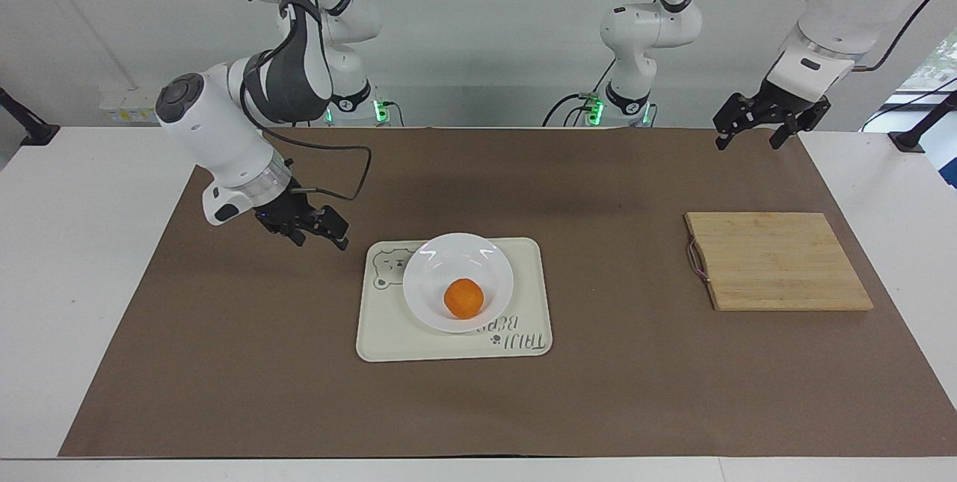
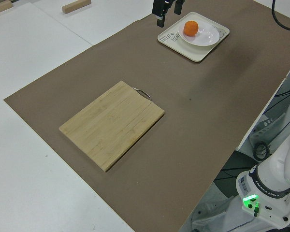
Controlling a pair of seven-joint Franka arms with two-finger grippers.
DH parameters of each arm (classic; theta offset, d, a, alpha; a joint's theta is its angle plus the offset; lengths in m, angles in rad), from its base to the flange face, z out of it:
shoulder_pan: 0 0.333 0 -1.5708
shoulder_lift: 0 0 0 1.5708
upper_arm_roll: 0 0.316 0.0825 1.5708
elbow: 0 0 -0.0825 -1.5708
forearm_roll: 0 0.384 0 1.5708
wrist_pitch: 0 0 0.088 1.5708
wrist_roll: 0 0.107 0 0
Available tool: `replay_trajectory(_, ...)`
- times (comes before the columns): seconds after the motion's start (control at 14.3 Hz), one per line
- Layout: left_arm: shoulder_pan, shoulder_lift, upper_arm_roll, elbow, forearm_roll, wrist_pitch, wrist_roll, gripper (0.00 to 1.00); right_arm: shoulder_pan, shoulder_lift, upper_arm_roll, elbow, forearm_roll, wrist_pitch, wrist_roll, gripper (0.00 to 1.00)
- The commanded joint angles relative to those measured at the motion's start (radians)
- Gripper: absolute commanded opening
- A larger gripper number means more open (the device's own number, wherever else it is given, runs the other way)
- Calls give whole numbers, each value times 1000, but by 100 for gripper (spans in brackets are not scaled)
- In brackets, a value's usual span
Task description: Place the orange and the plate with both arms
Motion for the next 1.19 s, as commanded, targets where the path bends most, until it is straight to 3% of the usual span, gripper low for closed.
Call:
replay_trajectory(0.0,4,10,0,27,-12,-27,-11,100,-16,-61,0,-13,-114,-60,19,100)
replay_trajectory(0.28,4,10,0,27,-12,-27,-10,100,-70,-124,-6,-11,-120,-139,-13,100)
replay_trajectory(0.84,4,10,0,27,-12,-27,-10,100,-57,-267,7,1,-192,-267,-84,100)
replay_trajectory(1.12,4,10,0,27,-12,-27,-10,100,-56,-263,16,149,-267,-372,-142,100)
